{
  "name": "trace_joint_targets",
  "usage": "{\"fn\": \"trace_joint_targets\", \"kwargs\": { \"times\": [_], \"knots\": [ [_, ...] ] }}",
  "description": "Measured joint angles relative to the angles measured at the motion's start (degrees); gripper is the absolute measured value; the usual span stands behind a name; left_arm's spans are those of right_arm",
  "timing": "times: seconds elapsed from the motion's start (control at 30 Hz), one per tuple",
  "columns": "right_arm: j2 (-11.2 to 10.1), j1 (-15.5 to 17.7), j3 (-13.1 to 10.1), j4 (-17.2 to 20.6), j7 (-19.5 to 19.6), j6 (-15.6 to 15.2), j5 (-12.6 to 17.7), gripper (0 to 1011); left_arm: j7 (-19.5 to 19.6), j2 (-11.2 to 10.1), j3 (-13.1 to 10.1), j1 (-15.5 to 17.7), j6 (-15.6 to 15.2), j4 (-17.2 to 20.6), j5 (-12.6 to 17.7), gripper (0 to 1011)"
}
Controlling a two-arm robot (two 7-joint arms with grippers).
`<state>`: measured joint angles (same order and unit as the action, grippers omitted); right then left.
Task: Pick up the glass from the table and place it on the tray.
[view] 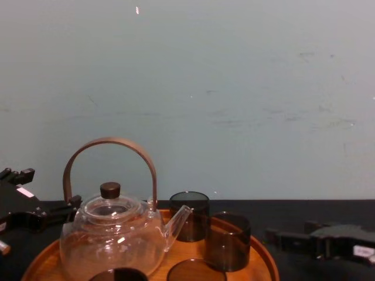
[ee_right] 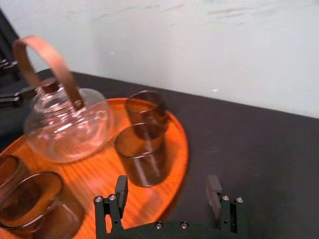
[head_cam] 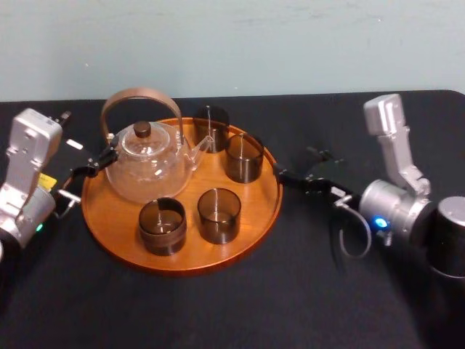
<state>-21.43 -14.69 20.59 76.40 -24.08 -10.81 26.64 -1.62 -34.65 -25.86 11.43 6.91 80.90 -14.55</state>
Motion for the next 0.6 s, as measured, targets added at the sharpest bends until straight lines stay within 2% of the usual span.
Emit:
{"fn": "trace_joint_targets", "kwargs": {
  "times": [0.17,0.33,0.47,0.6],
  "knots": [
    [-1.75,1.34,-1.76,2.26,1.49,0.21,0.75,1002,0.0,0.0,0.0,0.0,0.0,0.0,0.0,1010],
    [-3.52,2.68,-3.09,4.57,3.84,0.74,-0.11,1002,0.0,0.0,0.0,0.0,0.0,0.0,0.0,1009],
    [-4.18,3.81,-3.97,5.9,6.17,2.17,-2.15,1002,0.0,0.0,0.0,0.0,0.0,0.0,0.0,1010],
    [-4.0,5.01,-4.67,6.86,9.56,5.23,-6.05,1002,0.0,0.0,0.0,0.0,0.0,0.0,0.0,1009]
  ]
}}
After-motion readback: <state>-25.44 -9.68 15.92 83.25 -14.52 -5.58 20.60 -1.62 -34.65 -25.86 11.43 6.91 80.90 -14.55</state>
